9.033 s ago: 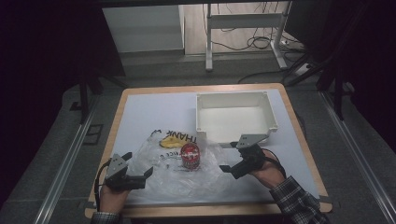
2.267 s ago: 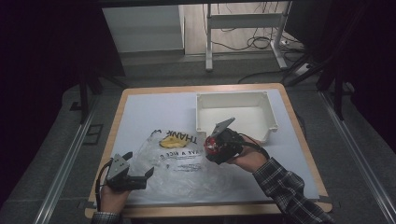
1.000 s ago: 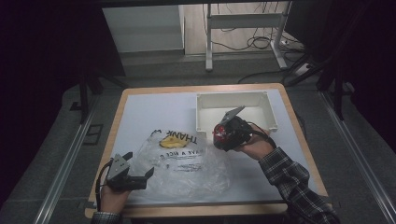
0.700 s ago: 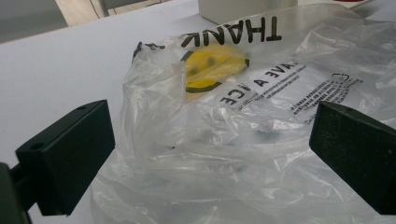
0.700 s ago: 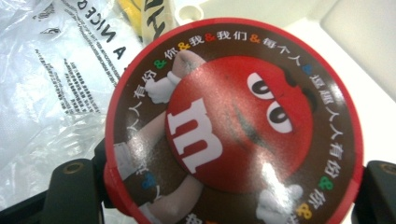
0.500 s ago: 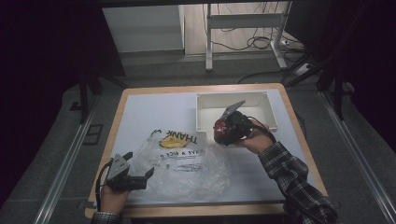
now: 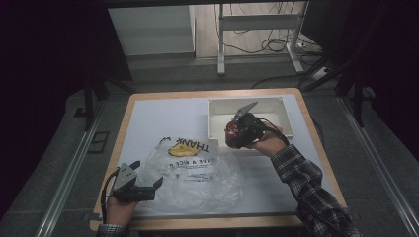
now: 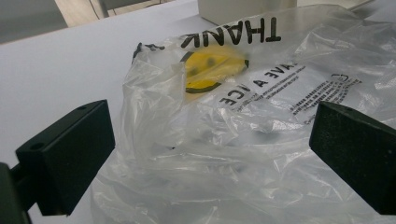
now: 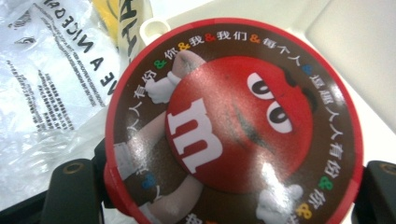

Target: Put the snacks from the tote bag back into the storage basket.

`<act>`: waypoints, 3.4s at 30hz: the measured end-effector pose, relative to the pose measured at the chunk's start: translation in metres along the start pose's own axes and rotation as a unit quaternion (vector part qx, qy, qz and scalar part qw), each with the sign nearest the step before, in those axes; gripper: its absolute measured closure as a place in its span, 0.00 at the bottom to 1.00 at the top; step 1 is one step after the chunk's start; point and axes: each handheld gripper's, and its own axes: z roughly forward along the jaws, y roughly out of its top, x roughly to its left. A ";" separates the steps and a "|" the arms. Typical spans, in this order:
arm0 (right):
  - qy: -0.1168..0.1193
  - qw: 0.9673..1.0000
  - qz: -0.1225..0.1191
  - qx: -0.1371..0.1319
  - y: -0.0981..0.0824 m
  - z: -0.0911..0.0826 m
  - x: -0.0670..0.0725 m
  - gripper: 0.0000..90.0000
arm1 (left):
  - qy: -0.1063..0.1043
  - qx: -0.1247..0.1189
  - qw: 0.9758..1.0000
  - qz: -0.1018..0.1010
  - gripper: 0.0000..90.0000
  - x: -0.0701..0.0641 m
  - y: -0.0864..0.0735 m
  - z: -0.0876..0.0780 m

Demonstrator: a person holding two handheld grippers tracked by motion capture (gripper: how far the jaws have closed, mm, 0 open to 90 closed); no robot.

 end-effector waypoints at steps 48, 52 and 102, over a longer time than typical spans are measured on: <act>0.000 1.000 -0.015 -0.003 0.021 0.035 -0.029 0.29 | -0.005 -0.005 1.000 0.001 0.00 0.000 0.000 -0.001; 0.000 1.000 -0.013 -0.002 0.023 0.038 -0.032 0.29 | -0.005 -0.006 1.000 0.001 0.00 0.000 0.000 -0.001; 0.022 0.999 -0.038 0.015 0.032 0.079 -0.051 0.28 | -0.005 -0.007 1.000 0.001 0.00 0.001 0.000 -0.002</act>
